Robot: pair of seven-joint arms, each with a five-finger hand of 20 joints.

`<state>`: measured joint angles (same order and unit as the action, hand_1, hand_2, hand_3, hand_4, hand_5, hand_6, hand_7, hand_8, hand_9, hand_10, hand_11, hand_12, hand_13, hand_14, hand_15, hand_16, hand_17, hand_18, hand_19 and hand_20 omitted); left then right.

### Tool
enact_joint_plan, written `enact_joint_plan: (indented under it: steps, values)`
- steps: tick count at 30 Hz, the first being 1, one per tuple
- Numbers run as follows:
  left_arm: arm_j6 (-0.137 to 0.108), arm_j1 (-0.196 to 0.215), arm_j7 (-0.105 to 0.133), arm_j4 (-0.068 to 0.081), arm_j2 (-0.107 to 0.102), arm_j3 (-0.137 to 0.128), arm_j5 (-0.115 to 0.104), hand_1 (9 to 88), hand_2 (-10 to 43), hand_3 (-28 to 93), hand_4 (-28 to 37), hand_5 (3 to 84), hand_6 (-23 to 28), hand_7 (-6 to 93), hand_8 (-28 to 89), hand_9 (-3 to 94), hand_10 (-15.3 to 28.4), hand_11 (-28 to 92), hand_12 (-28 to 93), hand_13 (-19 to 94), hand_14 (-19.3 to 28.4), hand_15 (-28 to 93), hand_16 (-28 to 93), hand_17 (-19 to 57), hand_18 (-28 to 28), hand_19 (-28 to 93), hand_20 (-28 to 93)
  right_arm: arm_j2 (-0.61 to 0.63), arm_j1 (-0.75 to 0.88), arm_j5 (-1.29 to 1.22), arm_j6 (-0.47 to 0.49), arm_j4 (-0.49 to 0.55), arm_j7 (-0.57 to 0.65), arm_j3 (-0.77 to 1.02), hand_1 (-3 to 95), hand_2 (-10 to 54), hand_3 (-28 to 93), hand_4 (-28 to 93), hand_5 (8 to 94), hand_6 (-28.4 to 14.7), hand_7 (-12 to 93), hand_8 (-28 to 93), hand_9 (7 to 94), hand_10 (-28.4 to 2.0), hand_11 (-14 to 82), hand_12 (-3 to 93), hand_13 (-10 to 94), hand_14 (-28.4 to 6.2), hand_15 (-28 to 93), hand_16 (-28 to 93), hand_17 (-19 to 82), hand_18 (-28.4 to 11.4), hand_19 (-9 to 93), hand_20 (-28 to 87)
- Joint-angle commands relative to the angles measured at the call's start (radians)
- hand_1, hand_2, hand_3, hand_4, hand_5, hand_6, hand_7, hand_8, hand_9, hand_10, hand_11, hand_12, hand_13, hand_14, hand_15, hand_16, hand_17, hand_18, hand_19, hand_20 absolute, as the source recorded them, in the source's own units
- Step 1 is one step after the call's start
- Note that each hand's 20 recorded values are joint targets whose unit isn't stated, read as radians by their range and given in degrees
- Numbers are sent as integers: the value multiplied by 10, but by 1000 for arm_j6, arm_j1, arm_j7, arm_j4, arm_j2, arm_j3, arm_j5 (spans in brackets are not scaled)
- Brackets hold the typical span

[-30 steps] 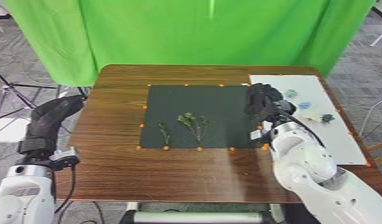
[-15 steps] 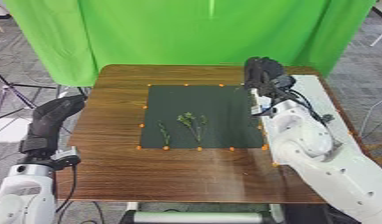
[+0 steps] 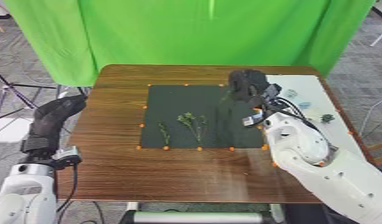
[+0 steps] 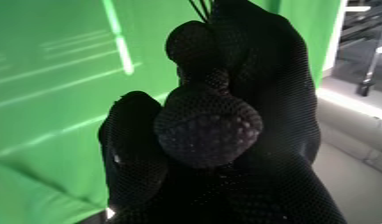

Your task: Arrange flowers

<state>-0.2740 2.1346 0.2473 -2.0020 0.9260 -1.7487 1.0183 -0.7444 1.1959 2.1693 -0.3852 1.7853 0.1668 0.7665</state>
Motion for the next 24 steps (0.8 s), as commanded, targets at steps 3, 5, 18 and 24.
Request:
enact_joint_plan:
  steps: [3, 5, 18, 24]
  values:
    - [11, 11, -4, -4, 10, -4, -6, 327, -11, 627, -161, 478, 37, 215, -90, 468, 135, 264, 148, 369, 160, 161, 27, 56, 94, 63, 134, 52, 59, -58, 112, 44, -38, 5, 925, -94, -229, 595, 604, -58, 599, 164, 854, -148, 201, 600, 937, 3, 544, 362, 705, -53, 913, 437]
    - [9, 11, -3, -3, 8, -3, -7, 327, -11, 628, -161, 478, 37, 215, -90, 468, 135, 264, 149, 369, 160, 160, 27, 56, 94, 63, 135, 67, 64, -106, 127, 59, -24, 2, 919, -94, -215, 587, 603, -58, 601, 163, 855, -146, 201, 597, 937, 3, 544, 363, 704, -53, 914, 436]
    - [16, 17, -10, -9, 12, -9, -3, 325, -13, 629, -160, 477, 38, 215, -89, 467, 134, 265, 148, 368, 160, 159, 27, 56, 94, 64, 134, 117, 145, -321, 376, 126, 19, 95, 897, -95, -165, 560, 597, -54, 606, 164, 851, -140, 205, 596, 934, 4, 542, 366, 702, -53, 914, 432]
    - [18, 17, -5, -6, 11, -8, -5, 325, -16, 630, -158, 477, 37, 214, -89, 467, 134, 264, 148, 368, 160, 160, 27, 54, 96, 67, 135, 117, 177, -325, 440, 143, 31, 106, 647, -95, 571, -8, 596, -50, 607, 162, 850, -137, 204, 591, 931, 2, 543, 365, 701, -54, 915, 429]
